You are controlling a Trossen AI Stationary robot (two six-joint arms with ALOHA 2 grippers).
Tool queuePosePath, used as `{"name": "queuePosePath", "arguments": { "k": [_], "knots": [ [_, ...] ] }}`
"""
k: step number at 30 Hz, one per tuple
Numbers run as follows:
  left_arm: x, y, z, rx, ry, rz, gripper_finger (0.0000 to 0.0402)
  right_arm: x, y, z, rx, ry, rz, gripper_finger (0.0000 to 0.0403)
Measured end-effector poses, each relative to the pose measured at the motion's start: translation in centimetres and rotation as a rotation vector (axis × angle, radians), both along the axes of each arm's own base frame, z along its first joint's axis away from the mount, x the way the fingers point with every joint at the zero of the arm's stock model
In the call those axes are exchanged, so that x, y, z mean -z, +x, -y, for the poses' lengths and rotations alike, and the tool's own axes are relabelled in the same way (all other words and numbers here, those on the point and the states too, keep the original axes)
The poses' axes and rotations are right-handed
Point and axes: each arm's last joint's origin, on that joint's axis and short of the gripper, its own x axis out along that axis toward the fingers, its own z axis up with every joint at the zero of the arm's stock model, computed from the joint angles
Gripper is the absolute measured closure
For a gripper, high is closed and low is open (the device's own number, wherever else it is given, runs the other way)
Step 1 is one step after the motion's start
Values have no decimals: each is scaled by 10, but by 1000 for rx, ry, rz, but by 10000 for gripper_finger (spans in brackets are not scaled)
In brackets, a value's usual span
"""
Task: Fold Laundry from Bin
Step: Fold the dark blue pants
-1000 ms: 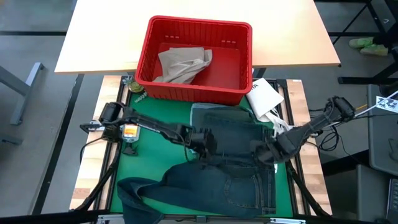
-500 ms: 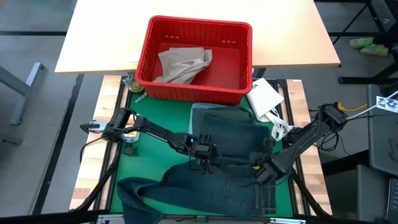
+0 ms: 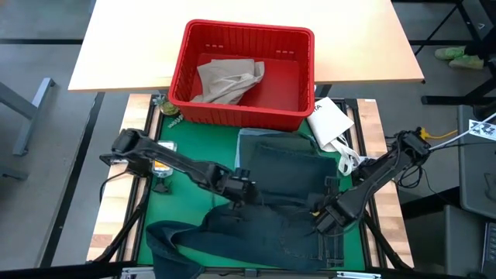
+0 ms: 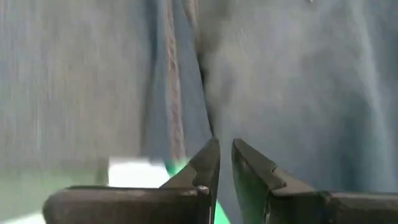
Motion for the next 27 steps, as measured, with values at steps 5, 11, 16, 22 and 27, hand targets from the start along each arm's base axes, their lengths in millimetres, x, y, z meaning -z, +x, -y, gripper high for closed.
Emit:
{"name": "queuePosePath", "arguments": {
  "k": [5,11,16,22,27],
  "knots": [
    [-24,-44,25,-82,-58,-132,363,-16,12,-9,-52,20,133,208],
    [-36,-87,68,-129,-176,-246,363,-24,32,-20,-173,-2,392,208],
    [-37,-112,105,-103,-214,-262,363,-30,43,-29,-301,15,519,208],
    [-37,-134,131,-182,-281,-278,342,-33,49,-34,-375,28,579,208],
    [-30,-141,148,-211,-301,-288,287,-34,49,-34,-405,20,582,208]
  ]
}}
